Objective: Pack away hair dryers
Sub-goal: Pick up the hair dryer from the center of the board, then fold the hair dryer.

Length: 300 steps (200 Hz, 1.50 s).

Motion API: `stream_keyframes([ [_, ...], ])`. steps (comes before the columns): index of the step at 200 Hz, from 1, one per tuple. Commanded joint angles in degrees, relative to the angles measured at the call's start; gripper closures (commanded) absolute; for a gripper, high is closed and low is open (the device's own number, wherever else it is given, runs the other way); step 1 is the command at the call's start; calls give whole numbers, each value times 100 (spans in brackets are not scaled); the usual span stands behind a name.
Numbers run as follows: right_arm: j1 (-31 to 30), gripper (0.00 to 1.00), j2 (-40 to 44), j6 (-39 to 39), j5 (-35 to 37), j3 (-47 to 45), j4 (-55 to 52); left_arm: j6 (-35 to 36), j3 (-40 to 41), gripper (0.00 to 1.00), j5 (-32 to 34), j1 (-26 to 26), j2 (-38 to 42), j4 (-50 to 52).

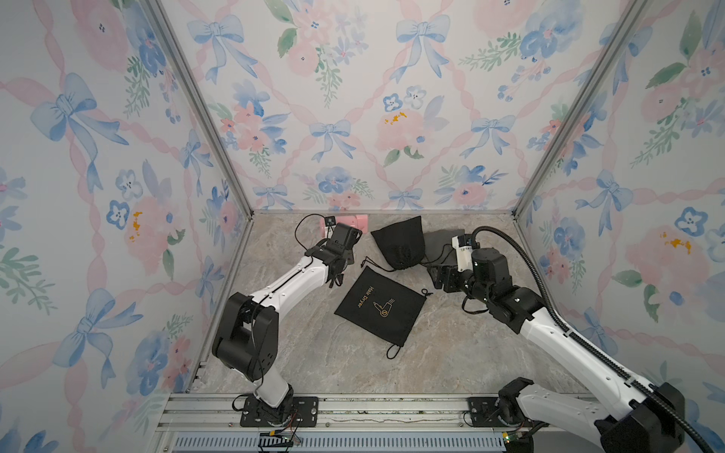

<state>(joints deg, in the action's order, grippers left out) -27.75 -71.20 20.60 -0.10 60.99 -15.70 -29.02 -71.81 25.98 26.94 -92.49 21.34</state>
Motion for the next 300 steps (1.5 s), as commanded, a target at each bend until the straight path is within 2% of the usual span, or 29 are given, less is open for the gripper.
stream_keyframes([
  [1,202,19,112,-11,-206,270,-286,1058,-123,89,-359,23,320,-92],
  [29,607,19,303,-103,-765,422,-478,1750,1,90,-871,184,573,-210],
  [61,1155,19,236,-366,-1915,728,-759,2333,323,90,-1223,553,1051,-472],
  [85,1394,19,-27,-521,-2872,1001,-794,2580,433,89,-1519,1036,1274,-623],
  [110,1429,17,-346,-879,-3552,1326,-1029,2812,371,89,-1435,1703,1236,-625],
  [148,1451,17,-572,-997,-3914,1493,-1192,3020,215,90,-1299,2468,1087,-614],
  [192,1439,16,-613,-1143,-4099,1444,-1315,3235,-88,90,-1324,2885,933,-614],
  [236,1421,16,-685,-1263,-4119,1453,-1478,3435,-326,90,-1444,2965,788,-618],
  [300,1729,17,-751,-1112,-4371,1610,-1347,3866,-980,92,-1410,3158,373,-613],
])
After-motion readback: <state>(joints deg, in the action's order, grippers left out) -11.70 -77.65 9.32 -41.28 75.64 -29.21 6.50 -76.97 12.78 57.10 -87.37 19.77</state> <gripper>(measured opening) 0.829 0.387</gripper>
